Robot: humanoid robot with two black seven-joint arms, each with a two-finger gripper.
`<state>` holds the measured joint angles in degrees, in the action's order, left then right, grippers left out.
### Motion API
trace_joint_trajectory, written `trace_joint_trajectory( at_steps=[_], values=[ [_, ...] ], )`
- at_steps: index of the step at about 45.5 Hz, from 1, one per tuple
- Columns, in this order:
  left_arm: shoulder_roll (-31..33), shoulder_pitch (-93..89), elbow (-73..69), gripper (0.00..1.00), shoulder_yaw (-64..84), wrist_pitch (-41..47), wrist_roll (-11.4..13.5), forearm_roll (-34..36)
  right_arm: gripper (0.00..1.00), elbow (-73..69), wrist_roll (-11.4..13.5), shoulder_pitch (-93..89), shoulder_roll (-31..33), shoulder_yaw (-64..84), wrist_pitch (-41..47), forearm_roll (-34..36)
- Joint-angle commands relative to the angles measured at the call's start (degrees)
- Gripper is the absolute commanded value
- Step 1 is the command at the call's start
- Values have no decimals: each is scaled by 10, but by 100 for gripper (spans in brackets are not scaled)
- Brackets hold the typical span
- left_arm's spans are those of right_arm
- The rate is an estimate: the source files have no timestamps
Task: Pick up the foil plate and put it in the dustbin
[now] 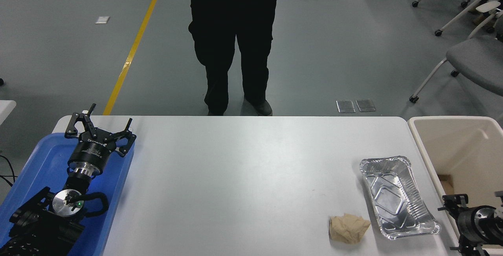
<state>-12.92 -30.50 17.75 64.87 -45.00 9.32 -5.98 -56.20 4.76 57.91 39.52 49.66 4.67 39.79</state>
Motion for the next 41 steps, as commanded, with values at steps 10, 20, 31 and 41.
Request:
trace_joint_trajectory(
  at_steps=[10,20,31,41],
  values=[
    [0,0,0,99,0,0,0,0,100,-1,0,2,-2,0,1,1],
    [0,0,0,99,0,0,0,0,100,-1,0,4,1,0,2,0],
    [0,0,0,99,0,0,0,0,100,-3,0,5,1,-11,2,3],
    [0,0,0,99,0,0,0,0,100,-2,0,0,2,-17,2,1]
  ],
)
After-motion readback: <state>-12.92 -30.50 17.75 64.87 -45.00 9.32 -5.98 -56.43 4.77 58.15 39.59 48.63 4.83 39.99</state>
